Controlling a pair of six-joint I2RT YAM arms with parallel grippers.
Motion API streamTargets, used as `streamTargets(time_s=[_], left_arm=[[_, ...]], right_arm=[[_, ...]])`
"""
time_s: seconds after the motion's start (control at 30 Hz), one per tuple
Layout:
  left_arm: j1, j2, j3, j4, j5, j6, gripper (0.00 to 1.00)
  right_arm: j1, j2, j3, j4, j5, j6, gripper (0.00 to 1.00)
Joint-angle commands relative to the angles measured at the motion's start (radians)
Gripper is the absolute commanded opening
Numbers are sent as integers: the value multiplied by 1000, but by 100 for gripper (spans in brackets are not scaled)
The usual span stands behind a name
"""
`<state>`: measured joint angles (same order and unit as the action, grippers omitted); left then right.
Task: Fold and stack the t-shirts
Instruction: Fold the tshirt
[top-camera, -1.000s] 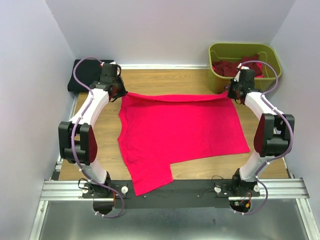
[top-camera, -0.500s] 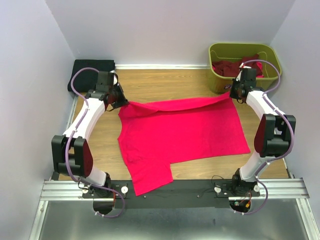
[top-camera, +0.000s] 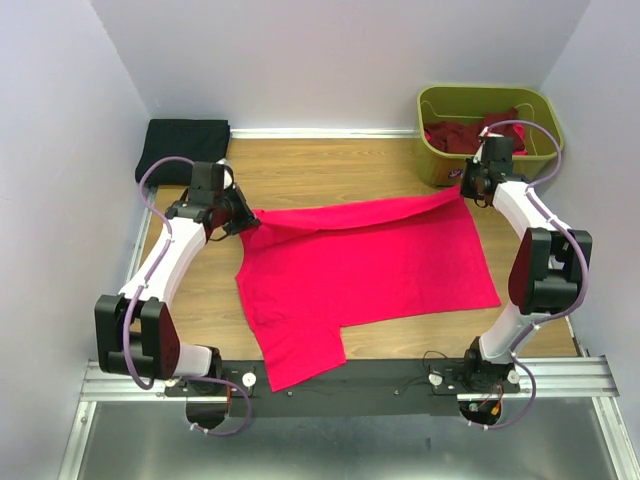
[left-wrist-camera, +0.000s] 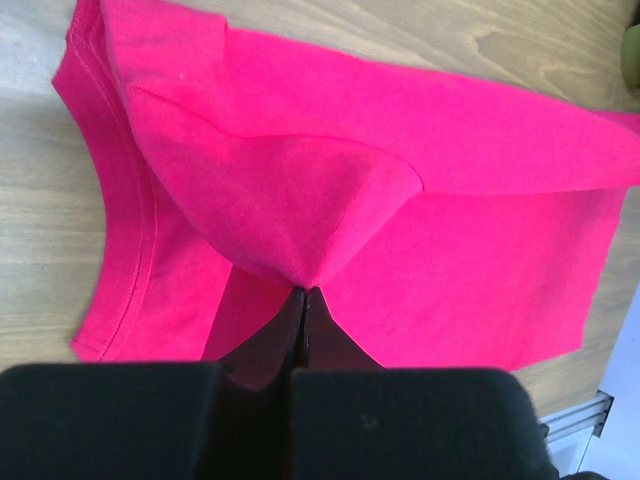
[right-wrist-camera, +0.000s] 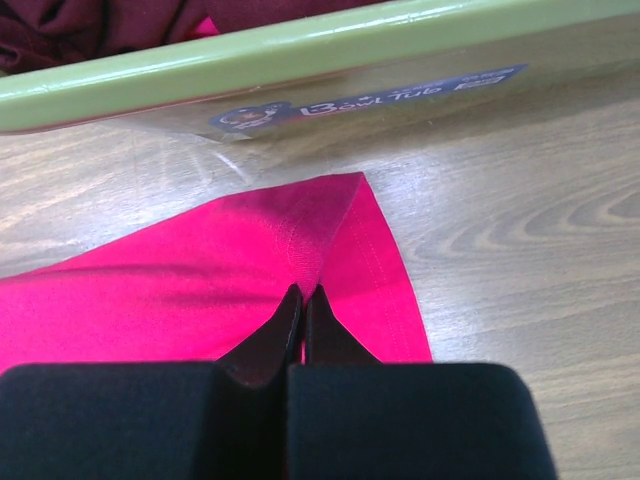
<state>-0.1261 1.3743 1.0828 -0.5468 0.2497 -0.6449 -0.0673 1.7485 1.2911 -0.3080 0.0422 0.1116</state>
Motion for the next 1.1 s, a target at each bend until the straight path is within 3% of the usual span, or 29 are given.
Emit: streamTargets(time_s=[0.0, 0.33, 0.67, 0.77, 0.8, 0.83, 1.0, 1.07], left_arm=[[5, -41, -59, 34, 40, -19, 1], [5, -29, -236, 148, 2, -32, 0], [5, -15, -277, 183, 13, -19, 0], [5, -12, -285, 192, 22, -18, 0], [5, -11, -287, 196, 22, -18, 0], [5, -12, -290, 196, 23, -18, 0], [5, -38, -302, 194, 45, -25, 0], [5, -47, -307, 196, 63, -33, 0]], right_arm=[[-12, 6, 4, -19, 42, 7, 1], [-32, 84, -85, -19, 119, 97, 1], [-42, 140, -95, -20, 143, 146, 4], [-42, 147, -102, -20, 157, 172, 14], [-42, 149, -102, -23, 159, 178, 27], [-42, 149, -102, -25, 157, 181, 32], [-40, 89, -84, -69, 145, 212, 52], [-40, 60, -78, -104, 140, 235, 56]])
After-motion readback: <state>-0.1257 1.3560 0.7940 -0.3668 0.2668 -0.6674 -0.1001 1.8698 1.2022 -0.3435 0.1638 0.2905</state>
